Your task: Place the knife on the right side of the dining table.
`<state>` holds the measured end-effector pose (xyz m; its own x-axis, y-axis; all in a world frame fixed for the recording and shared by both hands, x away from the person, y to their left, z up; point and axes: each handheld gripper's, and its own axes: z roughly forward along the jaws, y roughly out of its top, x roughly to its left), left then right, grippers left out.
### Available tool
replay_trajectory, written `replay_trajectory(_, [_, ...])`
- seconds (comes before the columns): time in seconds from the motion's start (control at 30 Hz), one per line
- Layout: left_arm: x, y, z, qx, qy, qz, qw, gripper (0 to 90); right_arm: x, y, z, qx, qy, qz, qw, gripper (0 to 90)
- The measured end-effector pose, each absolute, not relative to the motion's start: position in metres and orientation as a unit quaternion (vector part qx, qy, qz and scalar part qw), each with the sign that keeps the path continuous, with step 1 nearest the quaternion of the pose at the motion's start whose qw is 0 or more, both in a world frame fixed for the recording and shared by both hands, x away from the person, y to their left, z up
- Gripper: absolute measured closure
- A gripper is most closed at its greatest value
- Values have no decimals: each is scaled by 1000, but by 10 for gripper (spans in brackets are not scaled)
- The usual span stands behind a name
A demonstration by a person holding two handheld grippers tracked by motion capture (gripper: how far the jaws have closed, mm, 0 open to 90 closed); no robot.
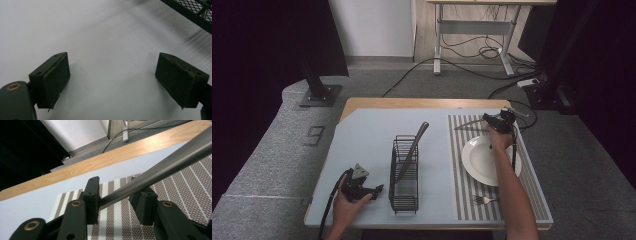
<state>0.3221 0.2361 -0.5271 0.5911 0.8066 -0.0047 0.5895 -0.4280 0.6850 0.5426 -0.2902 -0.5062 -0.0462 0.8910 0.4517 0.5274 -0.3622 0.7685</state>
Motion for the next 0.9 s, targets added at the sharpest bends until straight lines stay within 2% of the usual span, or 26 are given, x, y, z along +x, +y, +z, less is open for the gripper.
replay_trajectory(0.57, [322,236,-527,829,421,165,330,118,543,-294,-511,690,526,466,172,550])
replay_trajectory(0.9, [322,236,-527,829,421,164,330,118,544,-293,-512,695,535,443,186,492])
